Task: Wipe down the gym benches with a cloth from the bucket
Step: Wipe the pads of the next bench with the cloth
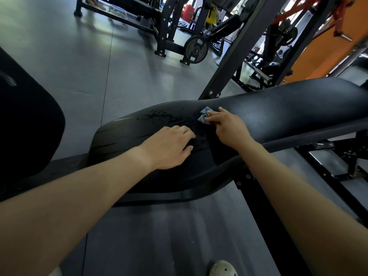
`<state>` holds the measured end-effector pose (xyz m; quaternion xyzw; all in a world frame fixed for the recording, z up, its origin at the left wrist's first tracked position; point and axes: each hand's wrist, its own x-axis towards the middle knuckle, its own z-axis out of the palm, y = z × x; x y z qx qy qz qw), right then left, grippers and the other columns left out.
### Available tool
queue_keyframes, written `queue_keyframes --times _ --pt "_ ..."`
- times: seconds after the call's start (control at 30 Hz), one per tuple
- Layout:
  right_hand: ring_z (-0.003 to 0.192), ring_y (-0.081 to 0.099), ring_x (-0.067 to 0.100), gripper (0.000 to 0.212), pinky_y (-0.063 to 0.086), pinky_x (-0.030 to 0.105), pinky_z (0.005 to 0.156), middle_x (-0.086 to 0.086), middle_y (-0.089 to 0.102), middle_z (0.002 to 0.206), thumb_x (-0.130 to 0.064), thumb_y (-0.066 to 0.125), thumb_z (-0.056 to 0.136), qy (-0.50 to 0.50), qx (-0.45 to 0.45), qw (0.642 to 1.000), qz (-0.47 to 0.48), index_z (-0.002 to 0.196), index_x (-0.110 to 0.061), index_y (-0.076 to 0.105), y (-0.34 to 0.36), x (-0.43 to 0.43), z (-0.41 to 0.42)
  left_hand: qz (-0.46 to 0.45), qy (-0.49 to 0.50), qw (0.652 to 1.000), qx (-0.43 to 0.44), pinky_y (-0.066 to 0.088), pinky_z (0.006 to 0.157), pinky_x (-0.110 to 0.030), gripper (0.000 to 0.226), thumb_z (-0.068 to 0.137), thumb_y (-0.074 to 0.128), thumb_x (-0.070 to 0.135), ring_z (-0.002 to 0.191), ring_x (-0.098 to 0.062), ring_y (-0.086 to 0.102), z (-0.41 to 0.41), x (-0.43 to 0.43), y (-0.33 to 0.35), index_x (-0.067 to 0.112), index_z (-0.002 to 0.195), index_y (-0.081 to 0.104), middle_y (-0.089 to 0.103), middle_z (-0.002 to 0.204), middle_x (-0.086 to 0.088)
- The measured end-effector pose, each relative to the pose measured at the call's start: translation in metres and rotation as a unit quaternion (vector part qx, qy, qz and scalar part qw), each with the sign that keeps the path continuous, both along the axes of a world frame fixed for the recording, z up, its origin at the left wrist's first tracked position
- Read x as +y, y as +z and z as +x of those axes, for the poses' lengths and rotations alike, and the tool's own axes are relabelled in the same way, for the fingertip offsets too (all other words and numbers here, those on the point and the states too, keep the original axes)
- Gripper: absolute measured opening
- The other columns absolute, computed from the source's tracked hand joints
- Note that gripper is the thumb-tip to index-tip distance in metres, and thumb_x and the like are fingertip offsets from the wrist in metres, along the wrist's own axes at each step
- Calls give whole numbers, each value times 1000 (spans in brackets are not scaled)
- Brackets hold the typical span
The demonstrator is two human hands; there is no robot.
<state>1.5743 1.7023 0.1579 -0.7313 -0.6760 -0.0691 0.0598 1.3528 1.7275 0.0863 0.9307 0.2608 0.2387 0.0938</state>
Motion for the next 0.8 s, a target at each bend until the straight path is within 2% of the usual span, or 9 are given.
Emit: queue_keyframes --times 0.1,0.27,0.37,0.47,0.63,0.8 --pt "151 26 14 53 28 38 117 -14 45 155 -4 41 97 11 -9 1000 -16 136 -33 62 -5 -2 -9 0 -2 1000 10 44 109 -40 44 106 43 42 129 -17 53 -1 -6 2 22 144 52 50 147 2" --pt "149 30 12 48 30 36 117 -14 47 153 -4 42 100 102 -6 994 -30 137 -29 62 -10 -50 -27 9 -8 1000 18 49 99 -40 36 103 48 36 116 -17 57 -8 -8 5 21 135 58 56 132 2" --pt "149 31 10 46 31 40 120 -15 48 152 -5 45 100 147 -4 988 -46 135 -31 63 -13 -70 -22 13 -13 1000 22 51 96 -39 29 101 49 31 110 -14 57 -14 -8 6 23 125 62 58 124 5" --pt "148 32 10 48 30 41 121 -17 49 151 -5 45 100 119 -21 992 -30 135 -33 62 -5 -65 -4 14 -13 999 27 50 99 -40 32 102 49 30 115 -14 57 -17 -14 7 21 129 62 59 128 5" --pt "145 40 21 44 34 41 119 -5 55 148 -7 45 98 18 -40 997 69 134 -23 65 -14 -61 -9 21 -12 999 40 47 104 -38 38 105 46 36 122 -15 54 -21 -27 7 21 137 59 55 136 5" --pt "140 47 24 44 40 48 113 0 60 143 -16 40 95 77 -36 992 94 130 -19 67 -41 -92 -41 13 2 999 51 49 103 -39 45 105 45 42 122 -17 53 -22 -38 3 18 141 56 54 137 1"
